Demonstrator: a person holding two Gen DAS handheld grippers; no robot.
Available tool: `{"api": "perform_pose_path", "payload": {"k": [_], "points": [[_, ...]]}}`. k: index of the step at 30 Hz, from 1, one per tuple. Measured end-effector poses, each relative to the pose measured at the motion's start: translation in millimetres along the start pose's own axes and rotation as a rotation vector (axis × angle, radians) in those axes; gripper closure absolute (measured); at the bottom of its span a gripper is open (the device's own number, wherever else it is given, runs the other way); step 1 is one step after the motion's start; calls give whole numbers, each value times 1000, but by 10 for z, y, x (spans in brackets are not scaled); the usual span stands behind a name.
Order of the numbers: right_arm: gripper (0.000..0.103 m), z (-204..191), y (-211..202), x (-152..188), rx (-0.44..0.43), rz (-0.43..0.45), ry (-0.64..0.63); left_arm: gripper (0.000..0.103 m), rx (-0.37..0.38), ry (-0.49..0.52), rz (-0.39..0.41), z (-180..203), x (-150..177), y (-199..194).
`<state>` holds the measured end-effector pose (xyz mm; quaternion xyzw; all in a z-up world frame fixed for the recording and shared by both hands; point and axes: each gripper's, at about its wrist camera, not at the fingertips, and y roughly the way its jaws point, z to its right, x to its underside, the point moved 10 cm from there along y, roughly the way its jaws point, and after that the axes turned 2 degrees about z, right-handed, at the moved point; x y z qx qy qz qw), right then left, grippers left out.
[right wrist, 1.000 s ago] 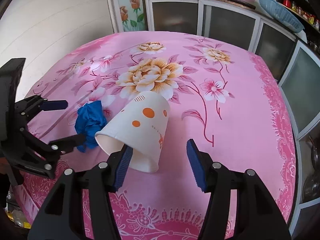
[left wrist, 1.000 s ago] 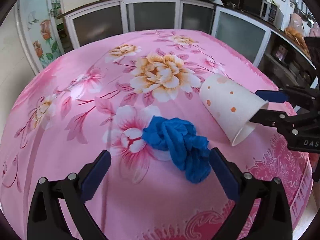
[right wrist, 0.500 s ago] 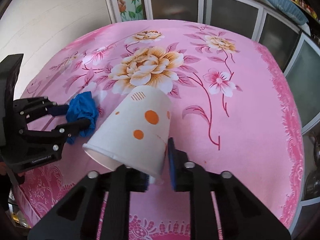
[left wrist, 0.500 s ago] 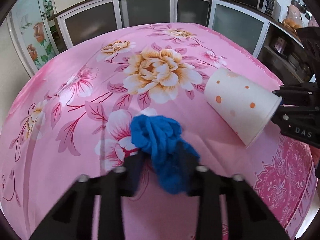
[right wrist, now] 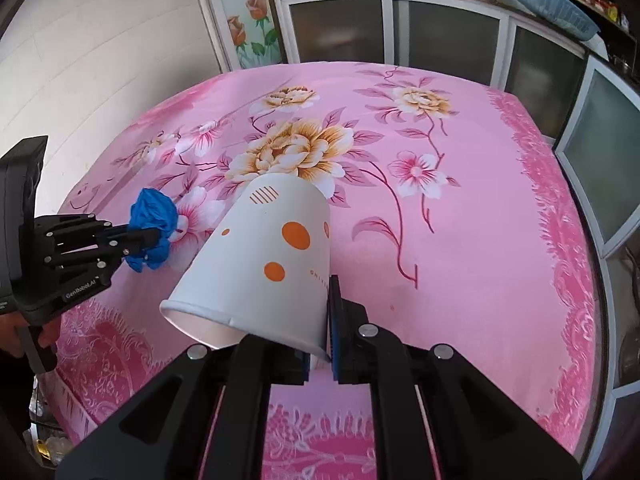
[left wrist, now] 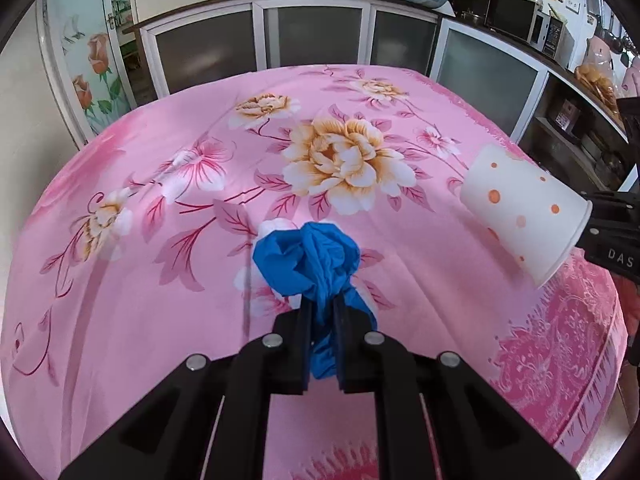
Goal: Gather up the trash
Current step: 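Carry the blue glove and paper cup with both tools over the yellow bin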
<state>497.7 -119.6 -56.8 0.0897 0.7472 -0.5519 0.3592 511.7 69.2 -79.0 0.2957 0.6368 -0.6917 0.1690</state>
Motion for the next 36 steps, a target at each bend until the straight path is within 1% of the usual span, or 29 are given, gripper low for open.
{"api": "perform_pose_path", "payload": {"k": [6, 12, 15, 22, 28, 36], "points": [[97, 25, -284, 152, 18, 15, 10, 95, 6, -5, 23, 105, 89, -238], [97, 109, -597, 376, 42, 29, 31, 95, 31, 9, 44, 349, 169, -432], [96, 168, -771, 548, 49, 36, 52, 95, 48, 17, 51, 488, 216, -507], [96, 357, -1148, 935, 68, 56, 115, 95, 94, 46, 73, 940, 368, -715], [96, 542, -1518, 1233, 107, 84, 158, 95, 158, 86, 85, 1406, 477, -879], [96, 854, -2026, 1646, 152, 125, 233, 95, 216, 137, 95, 2025, 563, -1014]]}}
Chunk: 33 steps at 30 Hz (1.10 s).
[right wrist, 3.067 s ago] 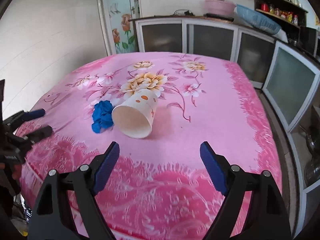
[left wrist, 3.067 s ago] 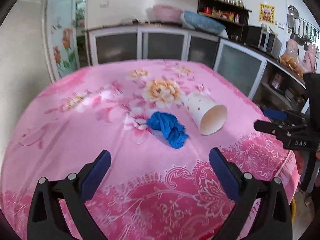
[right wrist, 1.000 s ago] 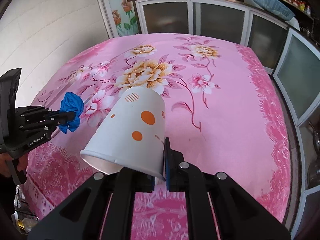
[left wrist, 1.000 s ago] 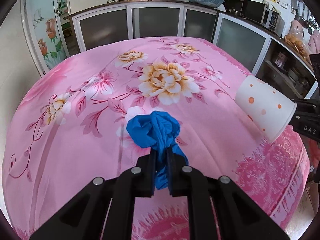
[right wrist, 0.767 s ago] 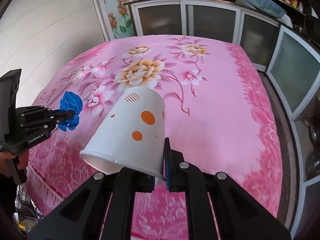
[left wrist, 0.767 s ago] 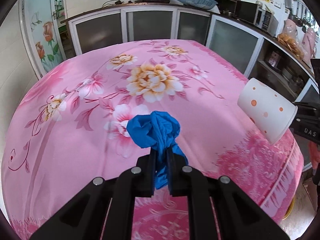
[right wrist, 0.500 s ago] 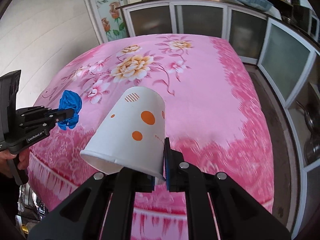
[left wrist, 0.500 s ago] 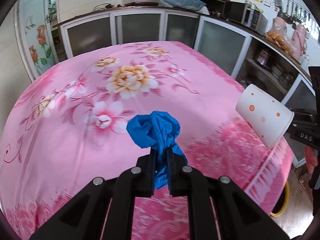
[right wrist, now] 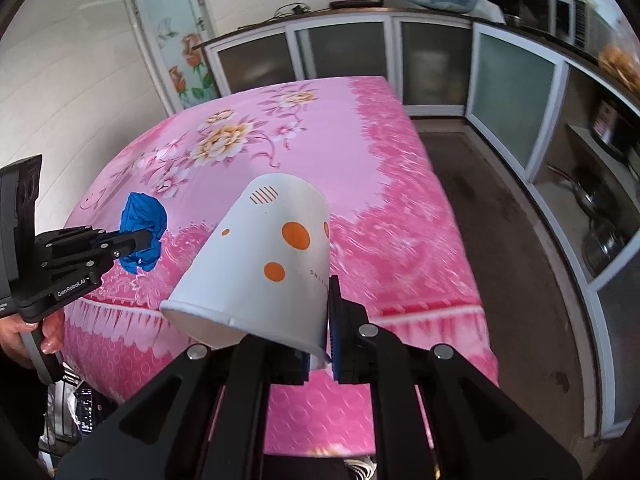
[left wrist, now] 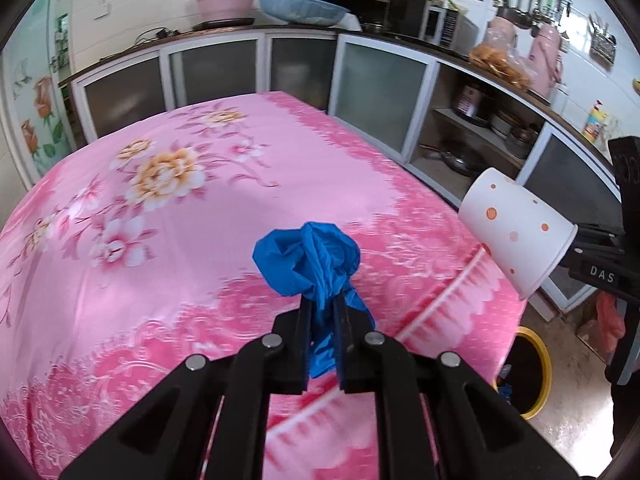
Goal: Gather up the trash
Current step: 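Carry the blue glove and paper cup with both tools over the yellow bin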
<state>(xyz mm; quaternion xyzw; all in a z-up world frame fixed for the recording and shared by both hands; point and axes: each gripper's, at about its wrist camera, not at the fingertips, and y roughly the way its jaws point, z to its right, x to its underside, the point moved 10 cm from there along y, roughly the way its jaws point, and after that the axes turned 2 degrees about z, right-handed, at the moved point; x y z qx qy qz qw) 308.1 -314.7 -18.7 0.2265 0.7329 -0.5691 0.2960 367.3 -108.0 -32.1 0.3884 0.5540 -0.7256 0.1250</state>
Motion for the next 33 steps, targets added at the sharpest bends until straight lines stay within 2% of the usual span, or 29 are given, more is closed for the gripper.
{"api": "perform_pose_path", "payload": {"k": [20, 33], "points": [[96, 1086, -986, 649, 154, 82, 142, 95, 196, 208, -38, 1824, 116, 230], [96, 1821, -1587, 1241, 267, 117, 258, 94, 326, 320, -31, 2980, 184, 253]]}}
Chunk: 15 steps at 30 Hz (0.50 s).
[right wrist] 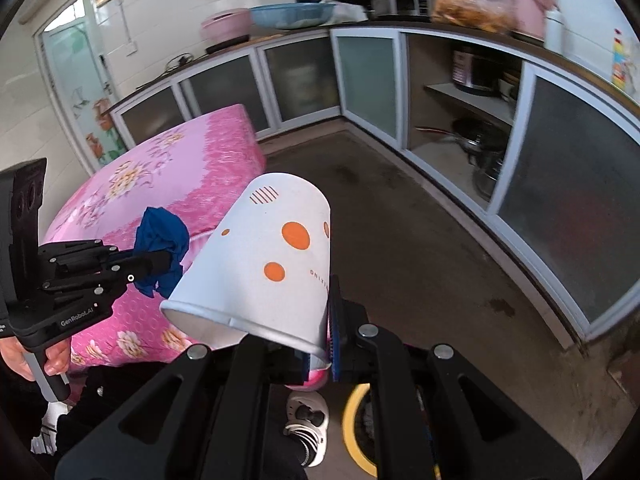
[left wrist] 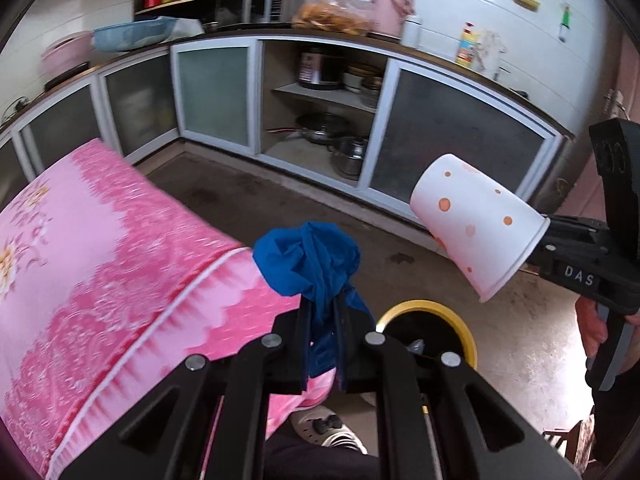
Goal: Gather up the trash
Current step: 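Carry the blue glove and paper cup with both tools over the yellow bin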
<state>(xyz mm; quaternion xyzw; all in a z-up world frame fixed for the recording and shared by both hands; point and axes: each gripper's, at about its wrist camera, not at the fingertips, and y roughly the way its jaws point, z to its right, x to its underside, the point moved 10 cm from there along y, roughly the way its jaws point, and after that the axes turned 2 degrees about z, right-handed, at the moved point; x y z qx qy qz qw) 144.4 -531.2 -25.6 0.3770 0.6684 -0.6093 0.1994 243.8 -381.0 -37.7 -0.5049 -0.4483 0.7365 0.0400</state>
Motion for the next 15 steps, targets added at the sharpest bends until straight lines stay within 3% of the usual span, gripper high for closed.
{"api": "perform_pose_path", "payload": {"k": [15], "points": [[96, 1060, -275, 640, 138, -21, 161, 94, 102, 145, 1, 1098, -21, 497]]}}
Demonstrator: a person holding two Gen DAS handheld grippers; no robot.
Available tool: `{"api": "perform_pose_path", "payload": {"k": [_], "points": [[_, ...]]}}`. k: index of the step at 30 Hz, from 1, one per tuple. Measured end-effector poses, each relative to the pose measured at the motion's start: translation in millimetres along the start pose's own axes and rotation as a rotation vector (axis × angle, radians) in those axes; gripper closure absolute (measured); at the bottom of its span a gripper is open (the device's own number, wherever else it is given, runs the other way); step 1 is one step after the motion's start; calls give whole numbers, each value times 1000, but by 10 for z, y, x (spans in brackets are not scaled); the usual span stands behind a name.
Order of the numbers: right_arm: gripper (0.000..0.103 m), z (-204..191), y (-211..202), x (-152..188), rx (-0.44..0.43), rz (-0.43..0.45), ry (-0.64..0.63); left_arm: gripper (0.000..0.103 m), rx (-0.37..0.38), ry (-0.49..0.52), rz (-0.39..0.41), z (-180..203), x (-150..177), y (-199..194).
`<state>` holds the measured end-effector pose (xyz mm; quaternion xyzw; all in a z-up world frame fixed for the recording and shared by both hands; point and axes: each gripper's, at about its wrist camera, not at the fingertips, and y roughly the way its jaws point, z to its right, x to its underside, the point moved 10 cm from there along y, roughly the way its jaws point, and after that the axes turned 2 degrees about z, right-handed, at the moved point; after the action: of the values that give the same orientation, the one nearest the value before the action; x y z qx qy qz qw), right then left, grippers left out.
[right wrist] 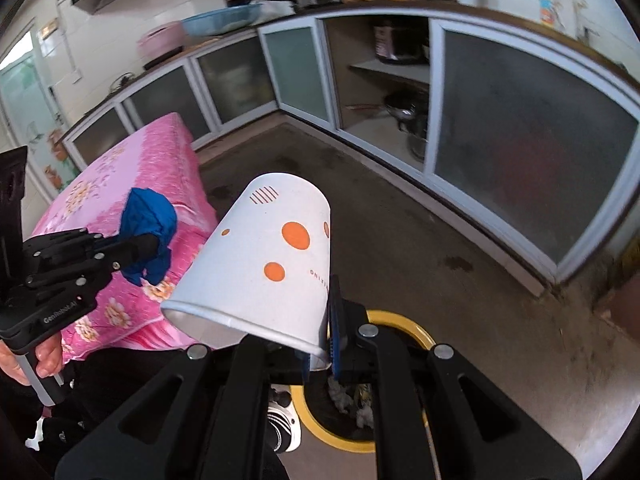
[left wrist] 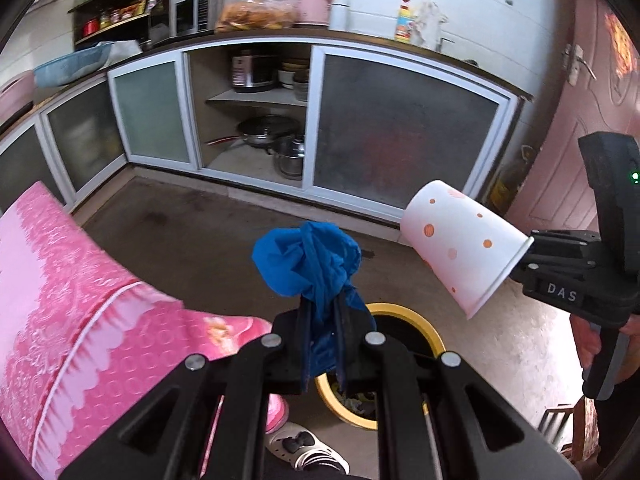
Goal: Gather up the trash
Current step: 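Carry the blue glove and paper cup with both tools over the yellow bin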
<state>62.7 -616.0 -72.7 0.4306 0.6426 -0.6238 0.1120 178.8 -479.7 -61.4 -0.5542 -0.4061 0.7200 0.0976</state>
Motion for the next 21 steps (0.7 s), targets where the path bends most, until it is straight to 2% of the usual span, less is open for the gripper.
{"api": "perform_pose_path", "payload": {"k": [11, 21], "points": [[96, 502, 169, 402, 66, -65, 81, 94, 59, 37, -37, 351, 109, 422], [96, 751, 486, 867, 125, -146, 125, 94, 62, 62, -84, 517, 328, 834]]}}
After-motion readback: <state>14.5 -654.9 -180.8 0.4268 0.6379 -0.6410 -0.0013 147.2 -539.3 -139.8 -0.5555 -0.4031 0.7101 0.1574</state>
